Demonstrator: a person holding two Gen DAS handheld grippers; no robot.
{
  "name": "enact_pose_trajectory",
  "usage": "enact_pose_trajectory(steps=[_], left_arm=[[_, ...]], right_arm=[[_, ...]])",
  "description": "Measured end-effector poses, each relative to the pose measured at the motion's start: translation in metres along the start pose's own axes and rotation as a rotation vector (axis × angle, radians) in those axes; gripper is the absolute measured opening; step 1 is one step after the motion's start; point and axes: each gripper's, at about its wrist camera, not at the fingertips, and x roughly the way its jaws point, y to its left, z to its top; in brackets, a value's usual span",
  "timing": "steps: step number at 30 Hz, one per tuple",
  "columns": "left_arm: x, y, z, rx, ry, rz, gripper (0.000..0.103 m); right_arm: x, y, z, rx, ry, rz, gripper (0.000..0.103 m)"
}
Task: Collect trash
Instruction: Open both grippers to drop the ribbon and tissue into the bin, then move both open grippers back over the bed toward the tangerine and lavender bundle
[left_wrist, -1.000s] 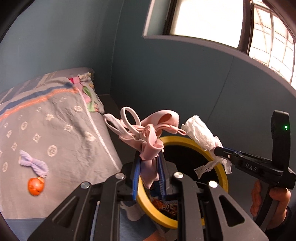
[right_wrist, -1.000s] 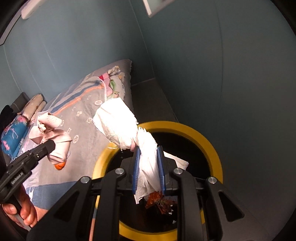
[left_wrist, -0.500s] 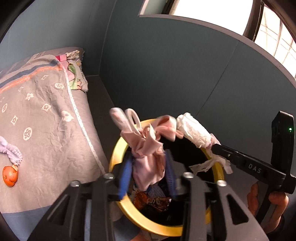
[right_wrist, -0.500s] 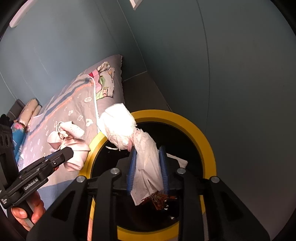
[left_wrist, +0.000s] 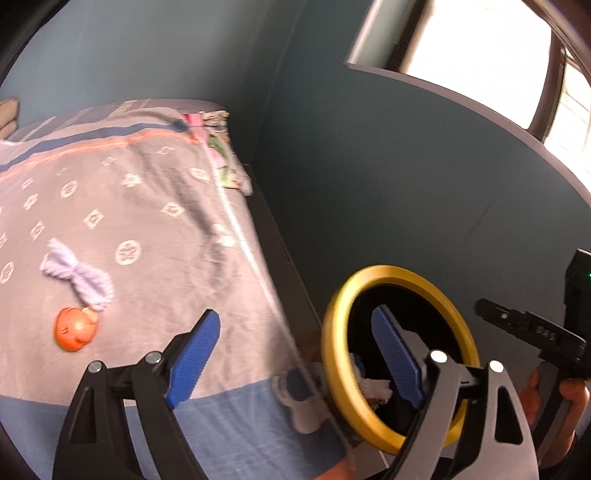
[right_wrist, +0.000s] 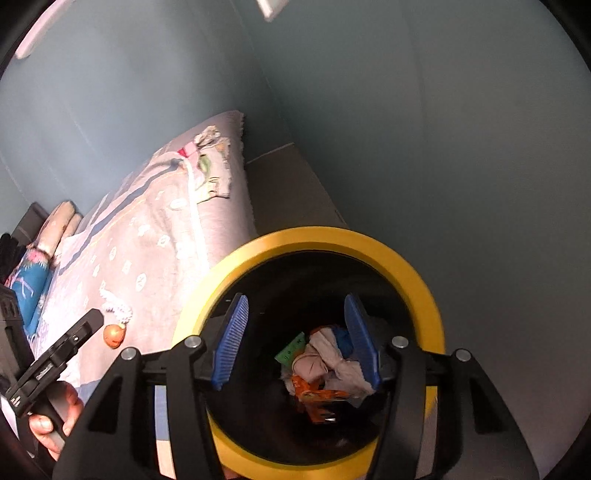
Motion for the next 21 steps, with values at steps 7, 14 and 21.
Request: enact_pose_trajectory(steps=[7,14,21], left_arm=[[-0.011,0.052,-0.005,-0.056,-0.022,0.089,0.082],[-0.015,0.109,-0.012,-0.141,-0.01,0.168,0.082],[-0.017,0.165,-0.02,-0.219,-0.008,0.234,0.082]], right_arm=[[0.013,0.058,0.013,-0.099,0.014,0.074,0.053],[0.048,0.138,0.021,-0.221,0.068,0.153,0.053],[0.09,0.226,0.017,-0.355,0.146,0.229,0.053]])
